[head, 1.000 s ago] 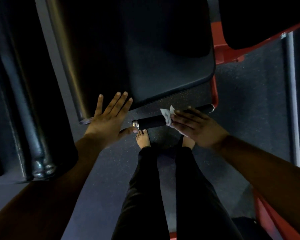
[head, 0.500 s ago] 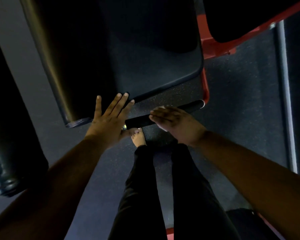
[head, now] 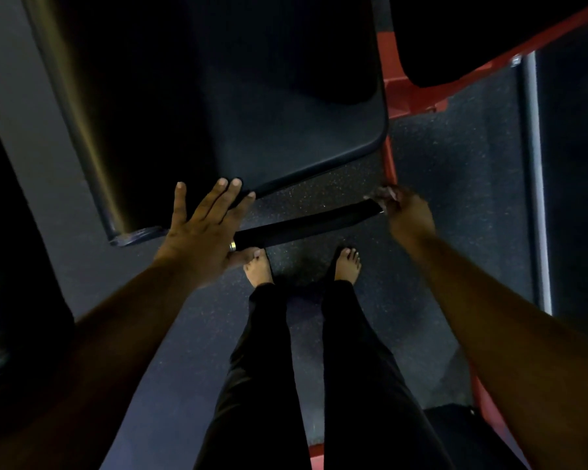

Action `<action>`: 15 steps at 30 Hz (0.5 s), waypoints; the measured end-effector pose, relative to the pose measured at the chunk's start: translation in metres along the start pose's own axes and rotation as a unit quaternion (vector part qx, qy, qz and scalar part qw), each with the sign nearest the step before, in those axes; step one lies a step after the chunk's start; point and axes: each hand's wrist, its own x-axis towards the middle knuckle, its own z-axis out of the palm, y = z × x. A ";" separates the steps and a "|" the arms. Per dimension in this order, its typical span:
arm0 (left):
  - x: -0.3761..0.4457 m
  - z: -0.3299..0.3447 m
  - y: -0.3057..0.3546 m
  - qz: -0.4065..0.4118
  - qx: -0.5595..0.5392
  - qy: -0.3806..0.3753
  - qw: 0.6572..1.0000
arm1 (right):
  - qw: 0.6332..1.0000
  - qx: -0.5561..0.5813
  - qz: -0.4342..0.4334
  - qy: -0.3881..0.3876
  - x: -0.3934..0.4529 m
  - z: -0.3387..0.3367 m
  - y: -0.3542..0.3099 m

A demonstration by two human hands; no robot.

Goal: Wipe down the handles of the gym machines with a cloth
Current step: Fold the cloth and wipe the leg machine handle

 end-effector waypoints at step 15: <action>0.000 -0.007 0.004 -0.011 0.001 -0.027 1.000 | 0.970 0.077 -0.229 0.032 -0.116 0.079 -0.062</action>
